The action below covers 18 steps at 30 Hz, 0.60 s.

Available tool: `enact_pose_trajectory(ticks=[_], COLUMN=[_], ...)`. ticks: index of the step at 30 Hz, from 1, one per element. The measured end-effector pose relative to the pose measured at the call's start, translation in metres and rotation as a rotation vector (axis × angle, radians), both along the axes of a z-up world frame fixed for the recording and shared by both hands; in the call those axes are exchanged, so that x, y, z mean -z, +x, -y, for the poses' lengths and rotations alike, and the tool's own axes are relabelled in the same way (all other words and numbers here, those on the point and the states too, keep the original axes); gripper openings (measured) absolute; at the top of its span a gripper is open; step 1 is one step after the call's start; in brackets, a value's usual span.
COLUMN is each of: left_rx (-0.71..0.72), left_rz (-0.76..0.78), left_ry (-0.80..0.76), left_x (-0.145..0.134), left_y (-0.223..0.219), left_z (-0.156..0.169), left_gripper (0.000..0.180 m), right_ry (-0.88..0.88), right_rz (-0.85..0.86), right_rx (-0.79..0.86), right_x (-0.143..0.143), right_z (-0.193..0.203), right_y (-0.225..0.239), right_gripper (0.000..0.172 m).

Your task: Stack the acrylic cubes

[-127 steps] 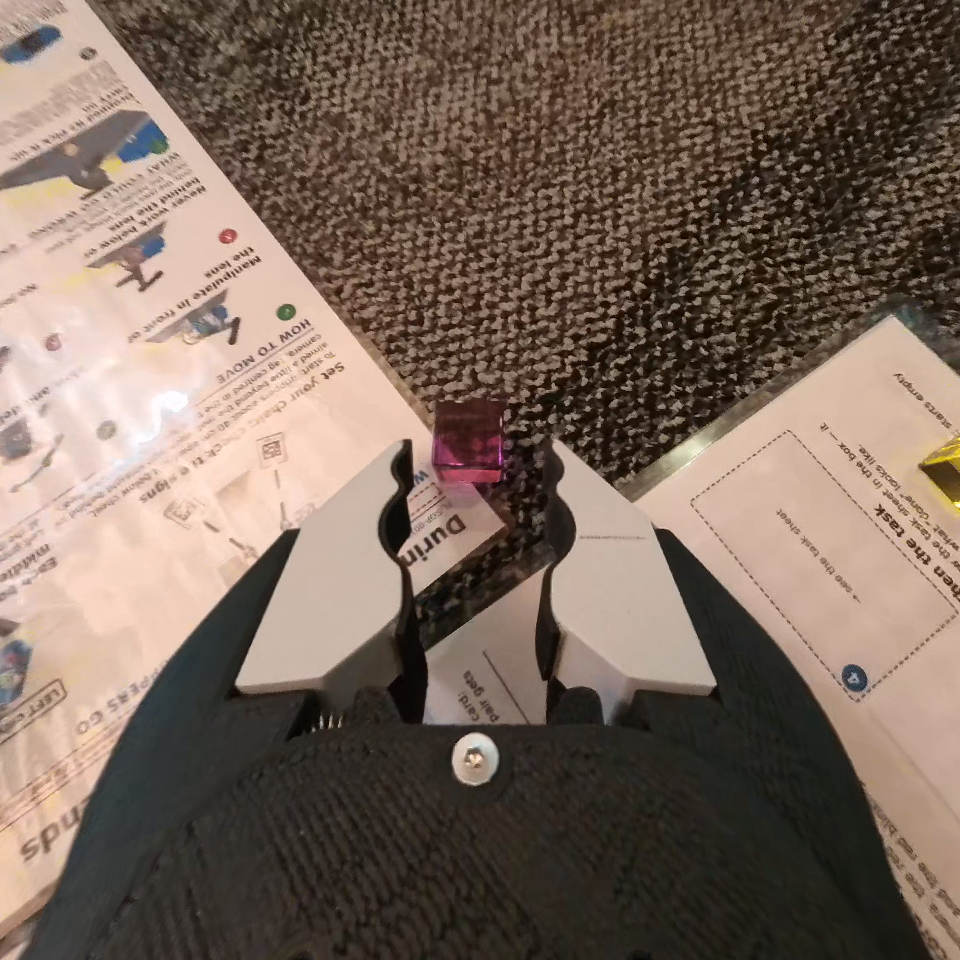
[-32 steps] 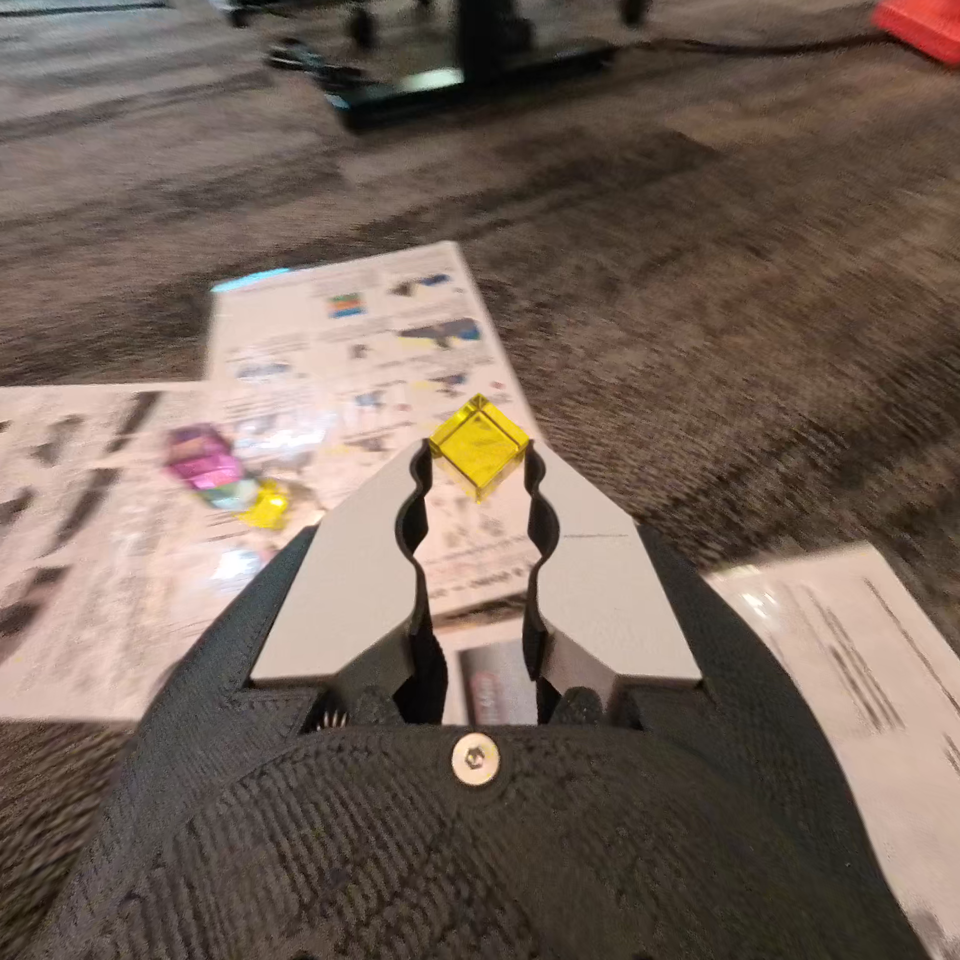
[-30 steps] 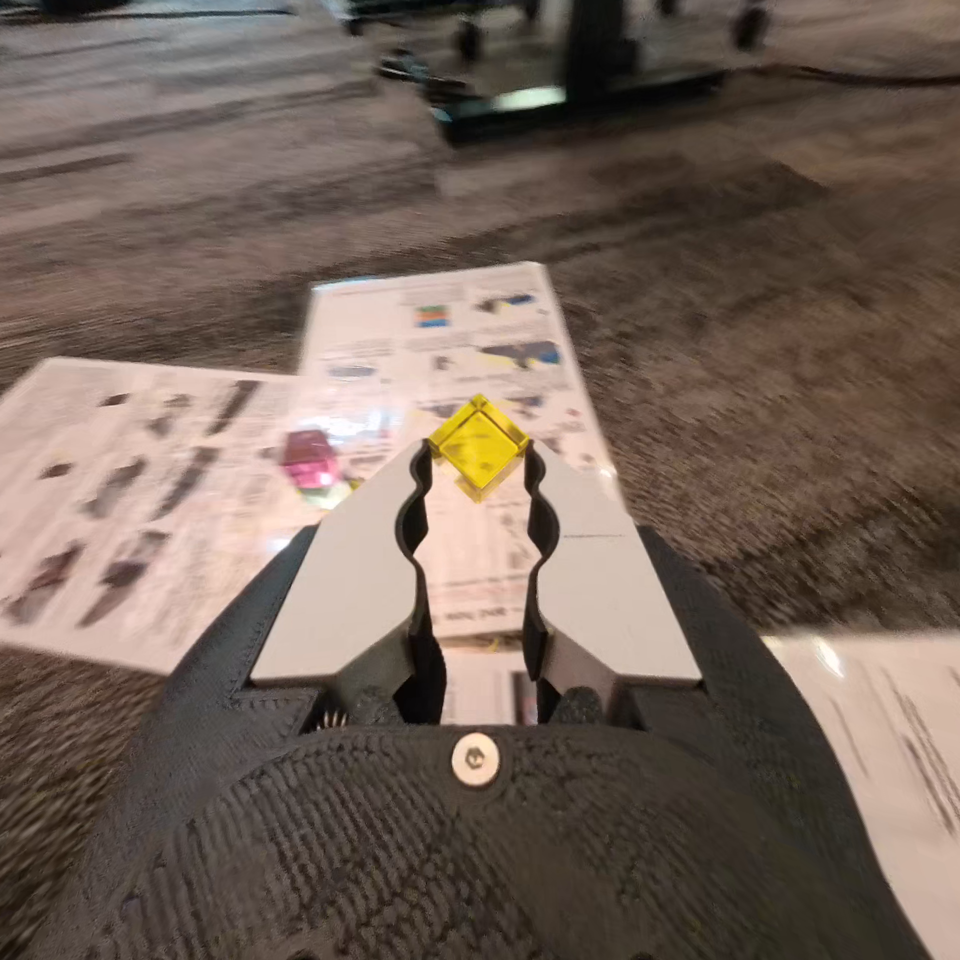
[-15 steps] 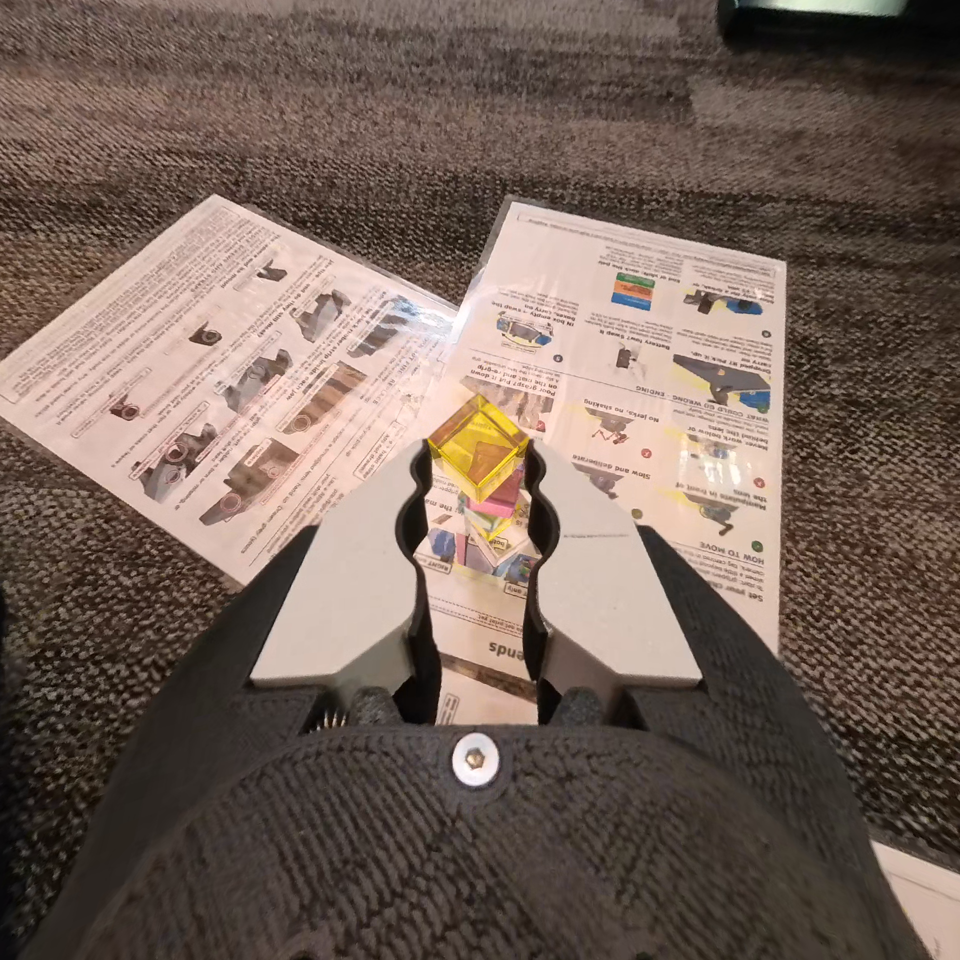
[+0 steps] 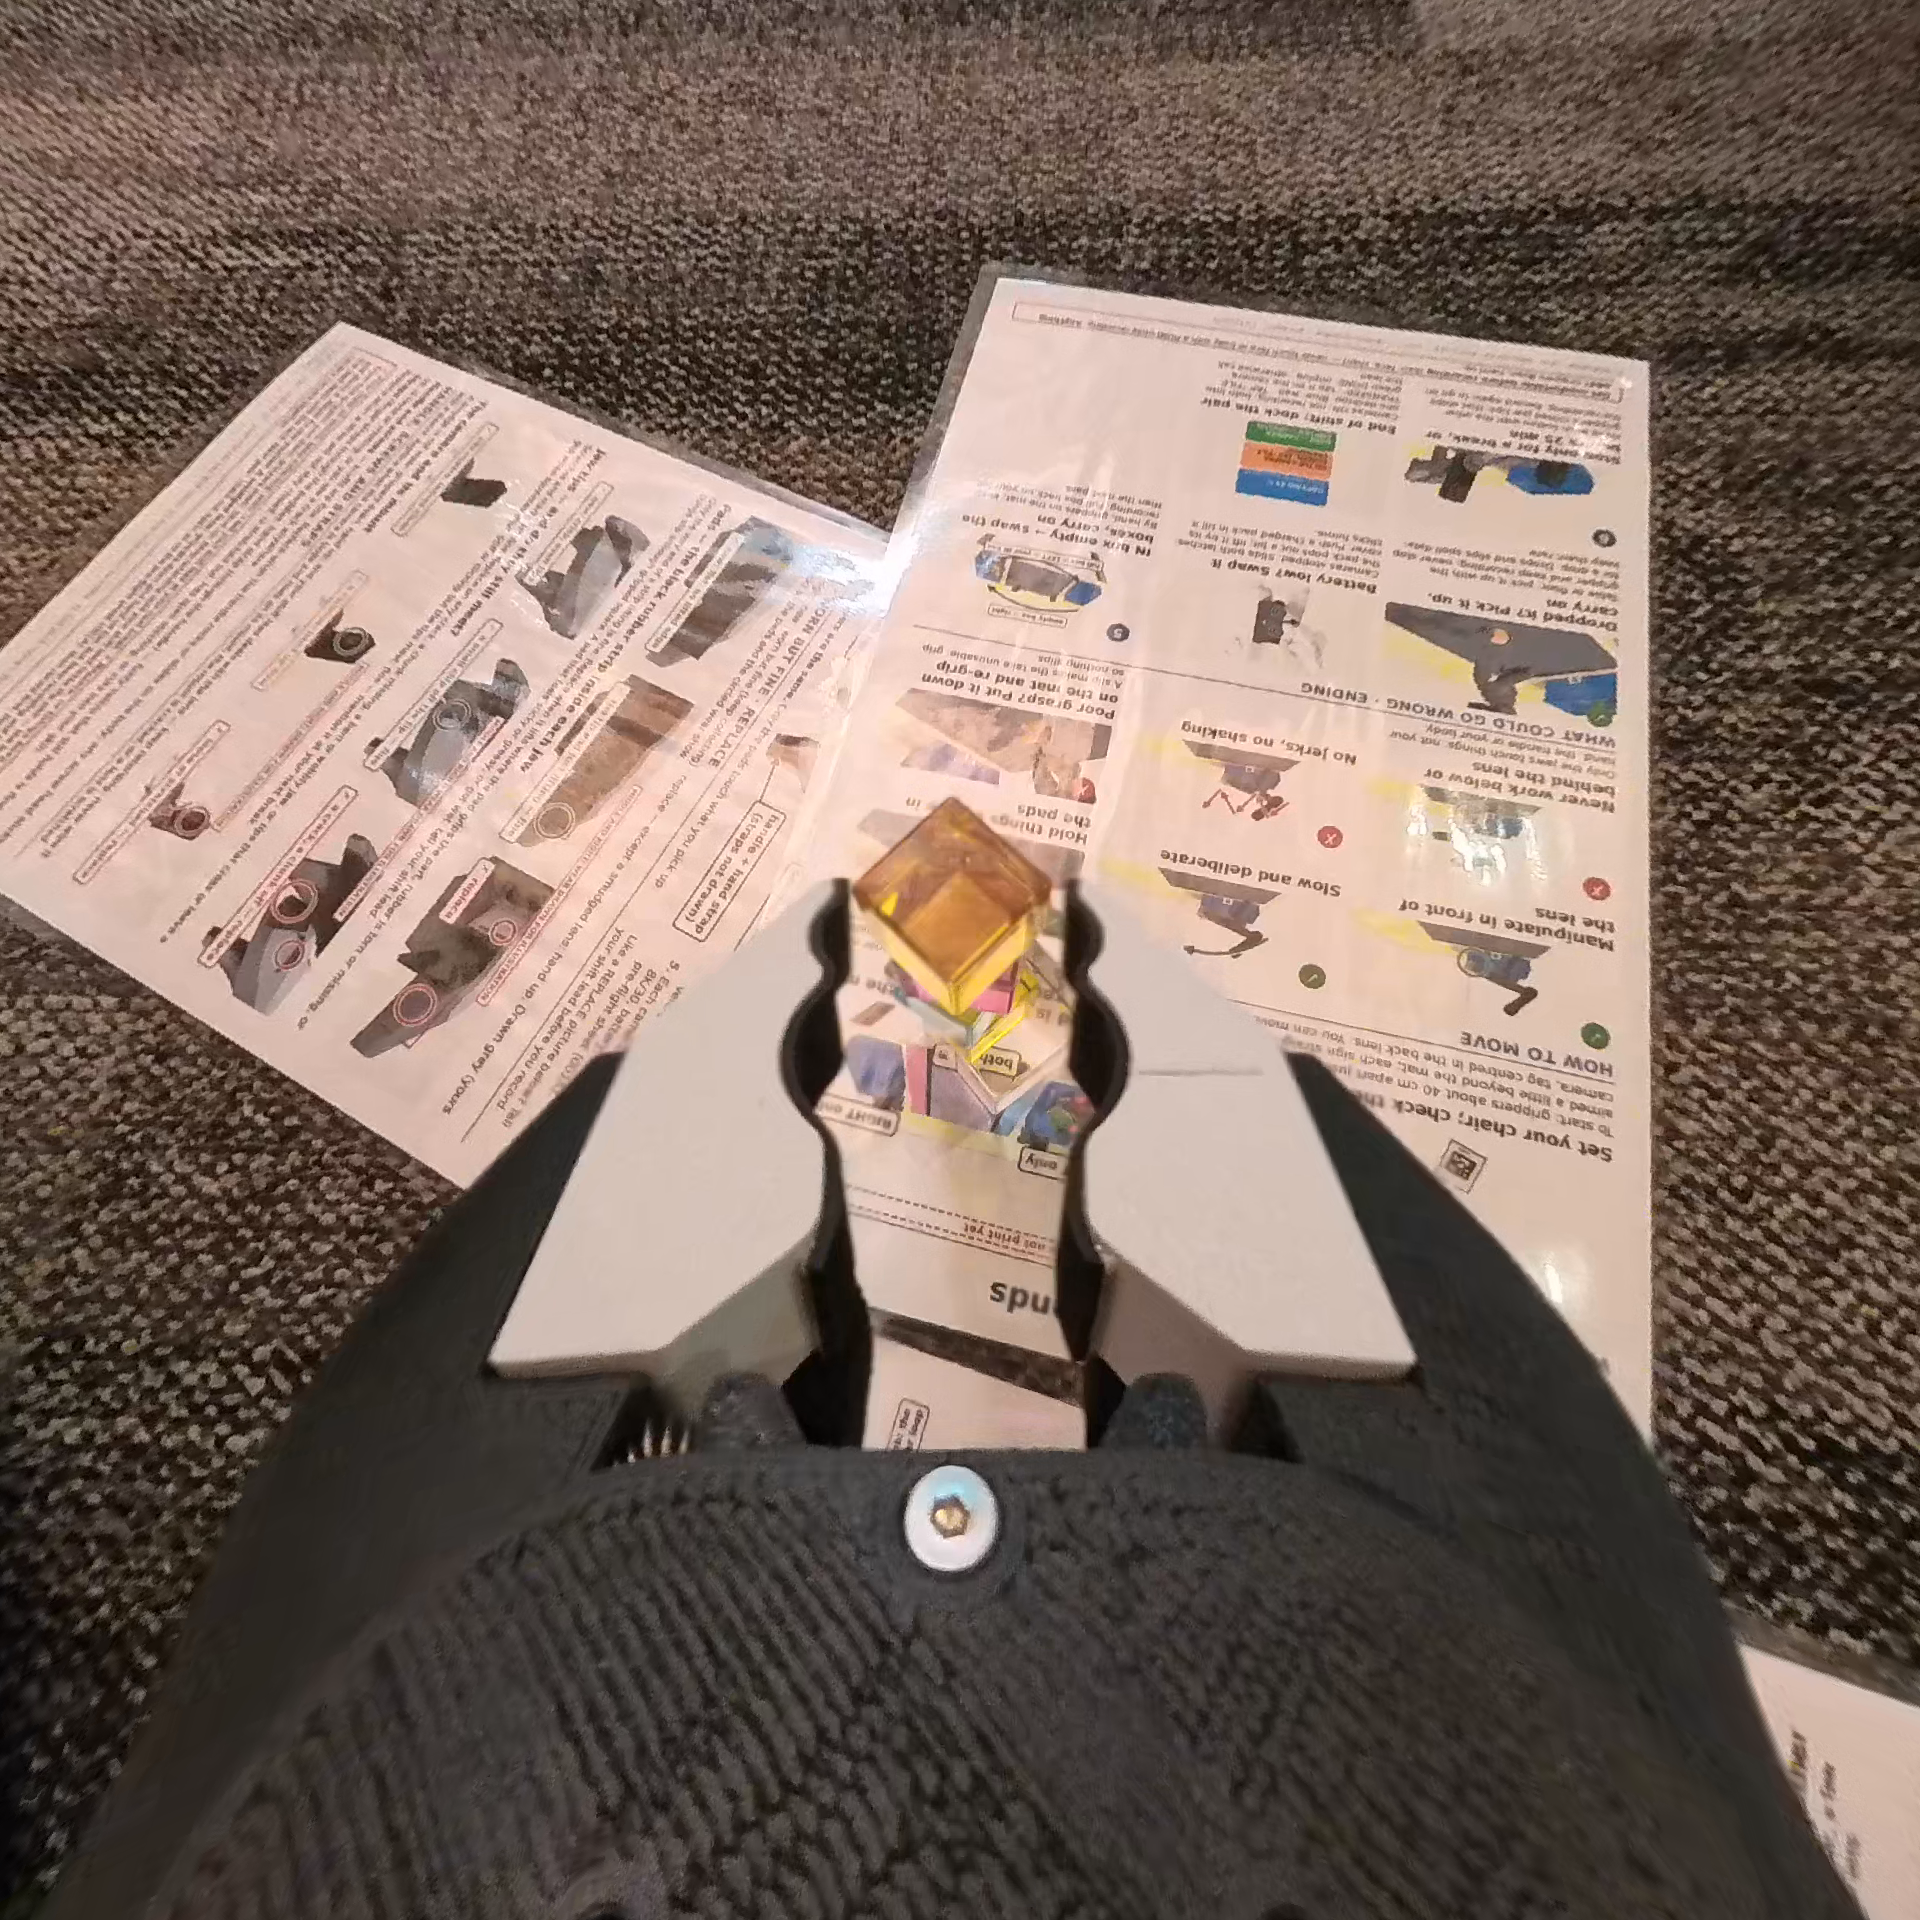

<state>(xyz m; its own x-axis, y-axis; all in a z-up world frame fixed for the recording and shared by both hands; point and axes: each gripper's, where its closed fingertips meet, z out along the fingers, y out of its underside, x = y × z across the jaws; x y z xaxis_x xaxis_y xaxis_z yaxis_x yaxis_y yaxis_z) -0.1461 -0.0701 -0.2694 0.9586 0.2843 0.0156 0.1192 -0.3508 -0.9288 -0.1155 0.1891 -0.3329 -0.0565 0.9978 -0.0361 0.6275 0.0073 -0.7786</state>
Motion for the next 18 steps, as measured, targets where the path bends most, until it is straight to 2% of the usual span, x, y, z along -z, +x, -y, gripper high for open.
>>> enact_pose_trajectory(ticks=[2,7,11,13,18], left_rx=[-0.005,-0.002,-0.014,-0.021,-0.026], left_rz=[0.001,-0.007,-0.021,-0.023,-0.032], left_ry=[0.0,-0.033,-0.051,-0.053,-0.057], left_x=[0.0,0.003,0.003,0.002,0.001], left_y=[-0.001,0.001,0.001,0.0,0.001], left_z=[0.0,0.0,0.001,0.002,0.001], left_gripper=[0.0,0.0,0.0,0.0,0.001], right_ry=[-0.003,-0.033,0.132,0.207,0.217], right_rz=[-0.049,-0.216,-0.416,-0.455,-0.491], right_rx=[0.01,0.07,0.251,0.346,0.536], right_x=[-0.008,-0.04,-0.072,-0.075,-0.069], right_z=[0.0,-0.005,-0.037,-0.055,-0.091], right_y=[0.0,0.009,0.039,0.059,0.105], right_gripper=[0.051,0.063,0.063,0.063,0.064])
